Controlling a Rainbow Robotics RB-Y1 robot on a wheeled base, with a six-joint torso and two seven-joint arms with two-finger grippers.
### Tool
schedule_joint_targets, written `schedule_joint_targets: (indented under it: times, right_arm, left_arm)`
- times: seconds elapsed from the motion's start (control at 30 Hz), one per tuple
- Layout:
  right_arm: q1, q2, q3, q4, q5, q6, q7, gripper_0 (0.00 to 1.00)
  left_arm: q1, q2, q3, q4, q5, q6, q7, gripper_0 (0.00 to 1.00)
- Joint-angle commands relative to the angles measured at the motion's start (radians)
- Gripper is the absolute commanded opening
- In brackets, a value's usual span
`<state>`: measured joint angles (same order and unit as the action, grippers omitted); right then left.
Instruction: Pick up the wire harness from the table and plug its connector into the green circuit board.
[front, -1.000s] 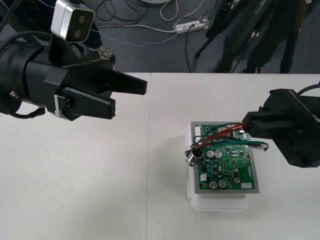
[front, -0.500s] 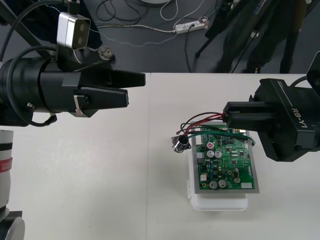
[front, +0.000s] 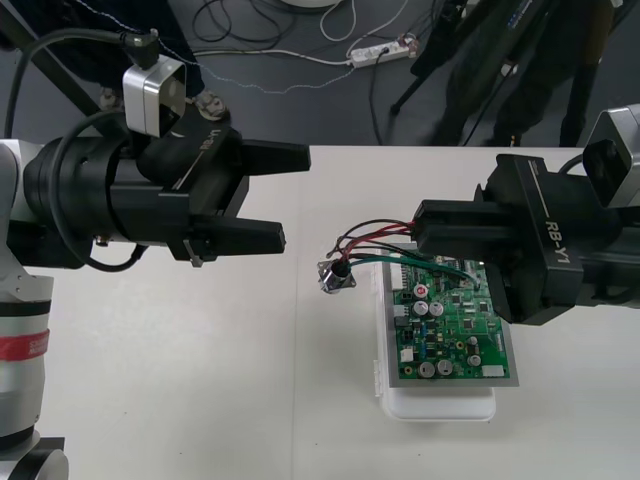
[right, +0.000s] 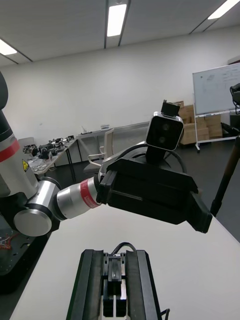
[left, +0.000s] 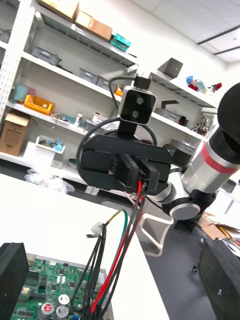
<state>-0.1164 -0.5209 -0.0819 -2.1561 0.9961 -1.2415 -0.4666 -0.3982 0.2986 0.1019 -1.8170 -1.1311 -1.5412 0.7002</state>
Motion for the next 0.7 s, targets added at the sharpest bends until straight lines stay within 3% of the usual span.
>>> schedule_joint_targets:
  times: [0.03,0.7]
  right_arm:
    - [-0.014,0.013,0.05,-0.038,0.001,0.047,-0.017,0.0]
    - [0.018,0.044,0.083,-0.041,0.03,0.063,0.04,0.0]
  left_arm:
    - [0.016,-0.022,-0.07,-0.03,0.01,0.036,-0.045,1.0]
    - [0.015,-0.022,-0.199,-0.03,0.047,0.122,-0.301,1.0]
